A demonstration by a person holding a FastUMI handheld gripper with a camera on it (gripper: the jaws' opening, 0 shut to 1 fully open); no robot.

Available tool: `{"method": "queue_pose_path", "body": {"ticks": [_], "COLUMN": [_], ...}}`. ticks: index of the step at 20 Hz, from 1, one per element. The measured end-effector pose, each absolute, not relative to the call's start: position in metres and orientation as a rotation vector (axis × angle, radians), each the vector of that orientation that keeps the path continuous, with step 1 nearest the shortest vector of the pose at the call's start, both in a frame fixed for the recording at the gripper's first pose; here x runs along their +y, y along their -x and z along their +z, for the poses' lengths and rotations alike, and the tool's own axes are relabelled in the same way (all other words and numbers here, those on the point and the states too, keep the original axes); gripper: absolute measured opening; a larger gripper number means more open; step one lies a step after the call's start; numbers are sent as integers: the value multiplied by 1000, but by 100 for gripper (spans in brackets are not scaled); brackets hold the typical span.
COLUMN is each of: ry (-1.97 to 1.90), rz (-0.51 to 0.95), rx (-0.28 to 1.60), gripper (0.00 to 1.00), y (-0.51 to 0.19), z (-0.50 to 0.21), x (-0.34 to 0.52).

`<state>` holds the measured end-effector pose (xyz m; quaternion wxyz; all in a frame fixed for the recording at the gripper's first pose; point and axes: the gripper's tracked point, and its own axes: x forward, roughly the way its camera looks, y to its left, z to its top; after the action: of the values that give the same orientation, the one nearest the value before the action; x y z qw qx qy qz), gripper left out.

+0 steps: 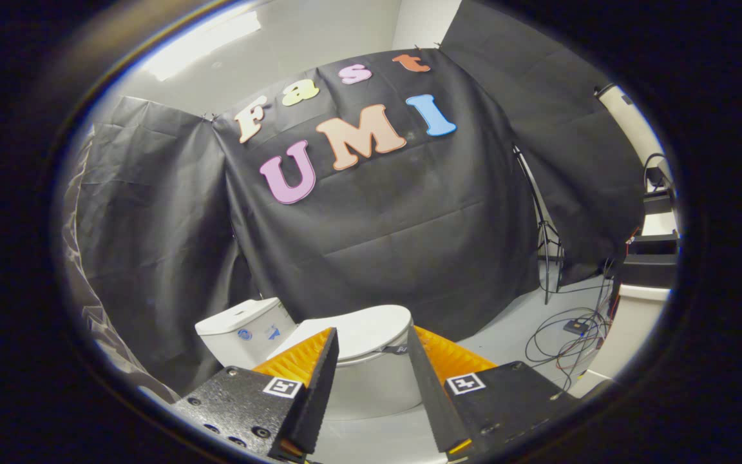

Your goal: Open the toilet lid.

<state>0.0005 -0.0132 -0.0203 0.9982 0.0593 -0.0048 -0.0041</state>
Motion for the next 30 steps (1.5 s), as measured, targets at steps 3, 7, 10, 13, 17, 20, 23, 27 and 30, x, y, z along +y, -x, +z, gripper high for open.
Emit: {"method": "queue_pose_path", "body": {"ticks": [3,7,10,13,17,20,23,27,30], "ry": [-121,-132,-154,-223,-414,-579,-706,-845,-961], "rz": [-10,-11,-35,-63,-75,-73,-76,-71,-75], "rx": [-16,-15,-12,-25,-113,-159,-113,29,94], "gripper": [67,67,67,65,63,63,63,63,63], "y": [0,-1,-2,-20,-59,-94,-128,-171,-202], "z": [-20,-21,-20,-11,-2,-3,-40,-95,-127], "x": [-14,-14,-18,-35,-49,-53,-46,-33,-30]}}
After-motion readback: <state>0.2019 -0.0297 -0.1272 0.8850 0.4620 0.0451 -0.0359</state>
